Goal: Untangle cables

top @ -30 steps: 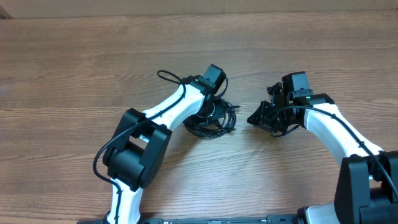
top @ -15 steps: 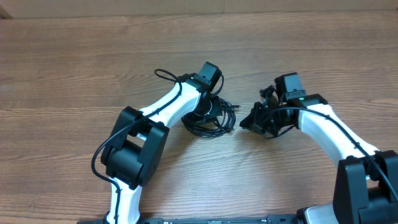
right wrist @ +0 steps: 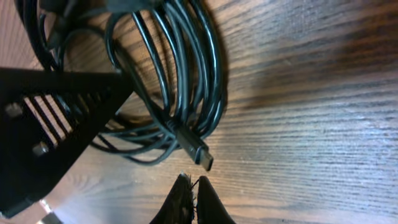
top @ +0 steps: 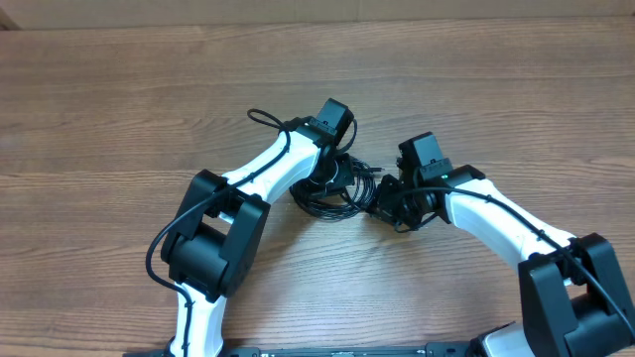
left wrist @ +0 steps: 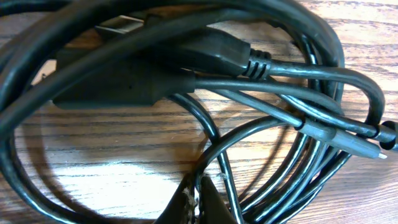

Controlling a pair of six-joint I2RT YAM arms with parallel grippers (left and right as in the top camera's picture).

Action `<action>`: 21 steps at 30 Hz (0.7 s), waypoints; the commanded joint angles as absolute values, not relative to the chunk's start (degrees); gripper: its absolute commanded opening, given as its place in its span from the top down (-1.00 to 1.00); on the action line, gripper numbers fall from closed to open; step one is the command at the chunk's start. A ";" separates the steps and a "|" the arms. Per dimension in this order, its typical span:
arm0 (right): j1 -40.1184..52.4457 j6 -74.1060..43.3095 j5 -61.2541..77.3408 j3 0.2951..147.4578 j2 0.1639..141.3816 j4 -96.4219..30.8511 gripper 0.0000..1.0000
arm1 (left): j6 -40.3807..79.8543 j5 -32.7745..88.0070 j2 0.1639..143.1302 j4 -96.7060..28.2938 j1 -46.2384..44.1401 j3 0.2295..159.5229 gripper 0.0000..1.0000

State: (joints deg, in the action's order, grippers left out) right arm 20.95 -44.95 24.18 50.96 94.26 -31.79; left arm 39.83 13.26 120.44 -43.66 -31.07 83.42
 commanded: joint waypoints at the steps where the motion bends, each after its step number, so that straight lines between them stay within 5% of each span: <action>1: 21.30 -48.80 20.91 50.59 94.54 -30.83 0.93 | 38.50 10.17 122.56 -43.29 -30.35 83.00 0.92; 10: 21.32 -49.76 20.36 50.59 94.56 -27.46 0.92 | 32.71 13.63 120.46 -43.46 -30.39 83.02 0.92; 21: 21.32 -49.74 20.38 50.59 94.65 -27.44 0.93 | 33.89 -3.03 117.82 -46.11 -32.62 83.02 0.92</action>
State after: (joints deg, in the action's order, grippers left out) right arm 21.10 -49.50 20.95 50.96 94.26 -27.81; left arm 34.28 4.93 119.46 -45.52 -31.33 83.40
